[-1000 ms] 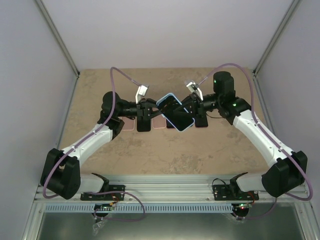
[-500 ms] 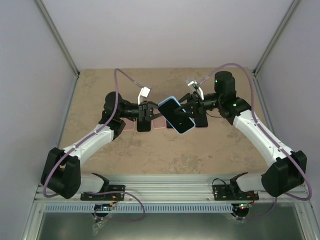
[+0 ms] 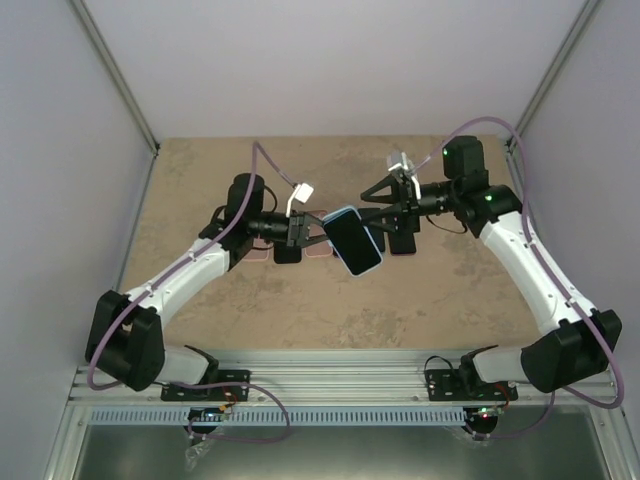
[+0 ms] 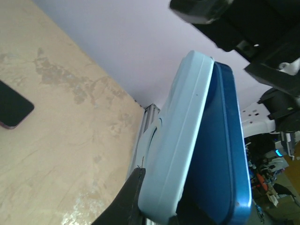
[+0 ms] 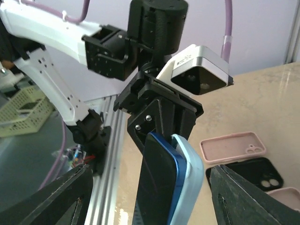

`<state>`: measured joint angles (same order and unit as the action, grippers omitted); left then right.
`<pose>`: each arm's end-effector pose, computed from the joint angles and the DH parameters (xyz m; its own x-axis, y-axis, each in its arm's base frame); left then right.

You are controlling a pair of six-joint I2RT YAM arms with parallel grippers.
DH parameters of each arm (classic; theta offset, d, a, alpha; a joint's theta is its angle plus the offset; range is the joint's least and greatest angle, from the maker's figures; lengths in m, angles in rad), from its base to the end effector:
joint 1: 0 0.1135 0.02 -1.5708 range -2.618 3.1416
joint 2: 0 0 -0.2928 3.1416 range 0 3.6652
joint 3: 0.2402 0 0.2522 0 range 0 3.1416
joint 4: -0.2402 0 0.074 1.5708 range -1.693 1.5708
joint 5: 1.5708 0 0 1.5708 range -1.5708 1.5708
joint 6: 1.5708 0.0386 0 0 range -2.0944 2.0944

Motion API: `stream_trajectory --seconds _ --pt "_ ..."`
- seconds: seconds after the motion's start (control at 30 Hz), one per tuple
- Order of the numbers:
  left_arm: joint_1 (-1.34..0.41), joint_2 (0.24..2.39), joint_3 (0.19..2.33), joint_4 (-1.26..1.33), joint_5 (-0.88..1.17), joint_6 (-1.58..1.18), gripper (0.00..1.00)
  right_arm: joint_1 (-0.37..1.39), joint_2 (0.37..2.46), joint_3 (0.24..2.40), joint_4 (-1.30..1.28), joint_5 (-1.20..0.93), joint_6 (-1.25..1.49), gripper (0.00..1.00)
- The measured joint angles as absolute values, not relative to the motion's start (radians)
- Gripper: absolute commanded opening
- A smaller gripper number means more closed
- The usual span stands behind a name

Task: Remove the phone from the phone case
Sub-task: Remove the phone case from the phone.

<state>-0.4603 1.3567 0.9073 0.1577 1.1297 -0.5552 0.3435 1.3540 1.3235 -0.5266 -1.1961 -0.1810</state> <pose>0.2453 -0.1606 0.3212 -0.7279 0.1097 -0.6768 0.6847 0.0654 -0.7258 0.2501 0.1276 0.4054 -0.3336 -0.1893 -0.9235 -0.9425 0.0453 0.3312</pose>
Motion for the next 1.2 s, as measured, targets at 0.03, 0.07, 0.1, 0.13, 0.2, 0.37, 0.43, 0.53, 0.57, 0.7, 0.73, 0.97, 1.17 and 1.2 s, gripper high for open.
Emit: stream_trajectory --seconds 0.03,0.07,0.1,0.13,0.2,0.37,0.43,0.53,0.57,0.7,0.73,0.97,1.17,1.2 --pt "-0.460 1.361 0.921 0.106 1.119 -0.510 0.00 0.344 1.354 1.338 -0.576 -1.185 -0.244 0.71" --pt "-0.460 1.366 0.935 0.054 1.113 -0.463 0.00 0.344 1.354 1.353 -0.627 -1.176 -0.305 0.72" --pt "-0.461 1.371 0.947 0.004 1.106 -0.417 0.00 0.344 1.354 1.369 -0.677 -1.168 -0.366 0.72" --pt "-0.462 1.378 0.960 -0.047 1.101 -0.371 0.00 0.344 1.354 1.384 -0.725 -1.162 -0.428 0.72" --pt "-0.466 1.394 0.981 -0.135 1.092 -0.287 0.00 0.344 1.354 1.412 -0.815 -1.151 -0.543 0.71" --pt "-0.486 1.440 1.007 -0.318 1.069 -0.115 0.00 0.411 1.354 1.444 -0.985 -1.049 -0.784 0.64" --pt "-0.493 1.444 1.007 -0.364 1.060 -0.071 0.00 0.457 1.353 1.436 -1.013 -0.997 -0.833 0.62" --pt "-0.501 1.444 1.007 -0.400 1.054 -0.023 0.00 0.526 1.347 1.407 -1.031 -0.923 -0.873 0.60" --pt "-0.504 1.444 1.007 -0.409 1.052 -0.010 0.00 0.546 1.346 1.398 -1.033 -0.903 -0.879 0.58" --pt "-0.515 1.444 1.007 -0.430 1.046 0.024 0.00 0.584 1.346 1.370 -1.030 -0.845 -0.887 0.57" --pt "-0.520 1.444 1.007 -0.435 1.043 0.034 0.00 0.589 1.346 1.365 -1.027 -0.832 -0.886 0.57" --pt "-0.565 1.444 1.007 -0.478 1.002 0.096 0.00 0.619 1.346 1.362 -1.015 -0.762 -0.889 0.51" --pt "-0.585 1.444 1.008 -0.495 0.971 0.118 0.00 0.682 1.346 1.333 -1.006 -0.685 -0.895 0.49" --pt "-0.589 1.444 1.008 -0.496 0.965 0.121 0.00 0.689 1.346 1.324 -1.005 -0.670 -0.894 0.48"
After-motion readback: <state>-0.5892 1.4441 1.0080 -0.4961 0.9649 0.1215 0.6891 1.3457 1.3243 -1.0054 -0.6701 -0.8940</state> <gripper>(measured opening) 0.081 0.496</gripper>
